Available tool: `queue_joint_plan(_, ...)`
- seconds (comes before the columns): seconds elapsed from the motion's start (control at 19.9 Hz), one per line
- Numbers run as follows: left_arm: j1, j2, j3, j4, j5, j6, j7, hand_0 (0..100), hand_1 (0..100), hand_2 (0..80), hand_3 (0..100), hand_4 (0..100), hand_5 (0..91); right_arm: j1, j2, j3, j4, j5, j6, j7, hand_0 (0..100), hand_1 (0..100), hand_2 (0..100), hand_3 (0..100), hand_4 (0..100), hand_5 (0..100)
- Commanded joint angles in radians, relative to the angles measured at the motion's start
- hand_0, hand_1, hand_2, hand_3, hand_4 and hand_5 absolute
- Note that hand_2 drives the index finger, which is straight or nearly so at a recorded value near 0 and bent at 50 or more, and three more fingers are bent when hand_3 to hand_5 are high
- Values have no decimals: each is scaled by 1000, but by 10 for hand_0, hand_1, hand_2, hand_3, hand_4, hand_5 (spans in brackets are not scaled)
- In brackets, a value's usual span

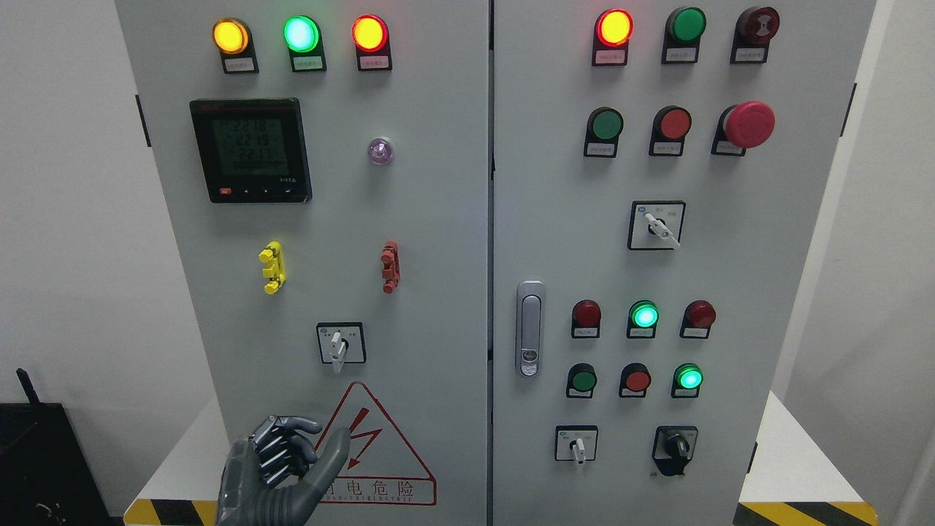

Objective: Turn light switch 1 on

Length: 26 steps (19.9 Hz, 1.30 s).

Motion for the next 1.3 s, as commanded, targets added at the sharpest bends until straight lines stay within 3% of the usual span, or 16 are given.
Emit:
queue_joint_plan(0.0,-27,-64,-7,-8,-12,30,14,69,783,543,866,897,780,0,0,0,0,-25,0,0,0,0,0,0,0,0)
queue_joint_plan(0.4,-67,-72,-26,3,-21,73,80,68,785,531,858,896,777,0,0,0,0,-25,0,0,0,0,0,0,0,0)
queue_joint_plan(1.25,-168,-101,3,98,-86,79,82,101,785,511,850,895,777,0,0,0,0,-25,0,0,0,0,0,0,0,0)
